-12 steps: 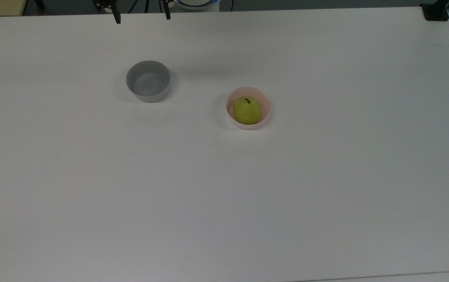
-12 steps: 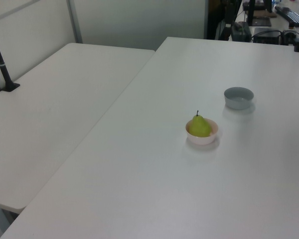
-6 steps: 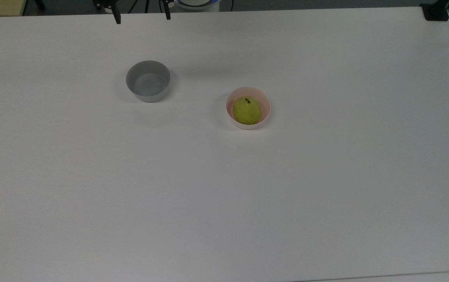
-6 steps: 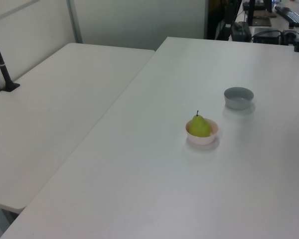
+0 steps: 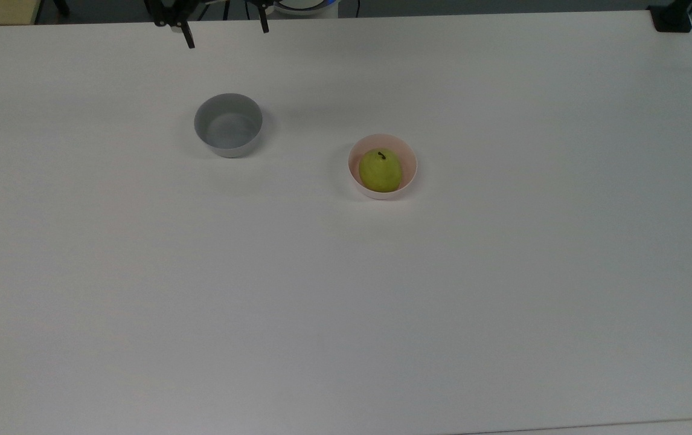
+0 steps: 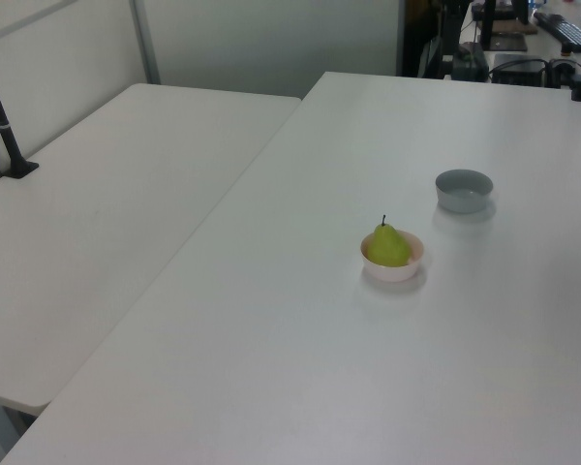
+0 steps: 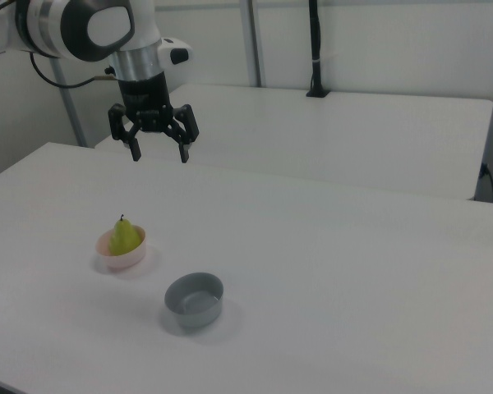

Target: Pick up a pear from the bowl

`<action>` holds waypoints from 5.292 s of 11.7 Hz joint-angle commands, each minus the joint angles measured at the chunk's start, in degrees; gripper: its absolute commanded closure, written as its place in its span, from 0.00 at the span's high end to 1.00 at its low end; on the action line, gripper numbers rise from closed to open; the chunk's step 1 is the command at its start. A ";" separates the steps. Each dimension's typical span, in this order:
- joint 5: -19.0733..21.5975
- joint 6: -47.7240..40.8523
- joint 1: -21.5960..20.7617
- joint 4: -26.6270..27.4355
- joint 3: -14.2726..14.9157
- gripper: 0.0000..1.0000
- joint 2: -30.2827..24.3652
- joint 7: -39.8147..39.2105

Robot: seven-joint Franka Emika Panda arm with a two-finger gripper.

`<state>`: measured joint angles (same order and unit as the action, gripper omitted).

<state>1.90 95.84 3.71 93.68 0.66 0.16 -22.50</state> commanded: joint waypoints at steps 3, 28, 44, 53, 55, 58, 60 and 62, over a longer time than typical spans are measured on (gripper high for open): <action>0.65 -1.36 -6.59 3.34 0.05 1.00 0.10 -2.41; 0.39 28.35 -20.85 14.25 0.05 0.41 17.77 22.77; 0.73 4.56 -14.44 2.06 -0.22 0.00 6.35 23.47; 0.83 -4.61 -4.86 -5.61 -0.57 0.00 3.09 15.06; 1.00 -4.08 -0.48 -5.70 -0.57 0.00 3.44 7.34; 1.00 -1.29 4.71 -5.61 -0.04 0.00 5.37 -4.19; 0.83 2.76 6.31 -5.61 0.13 0.00 8.26 -4.92; 1.00 8.11 6.84 -5.61 2.40 0.00 12.30 -4.92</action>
<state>3.08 98.78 10.50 88.57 0.80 8.29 -26.28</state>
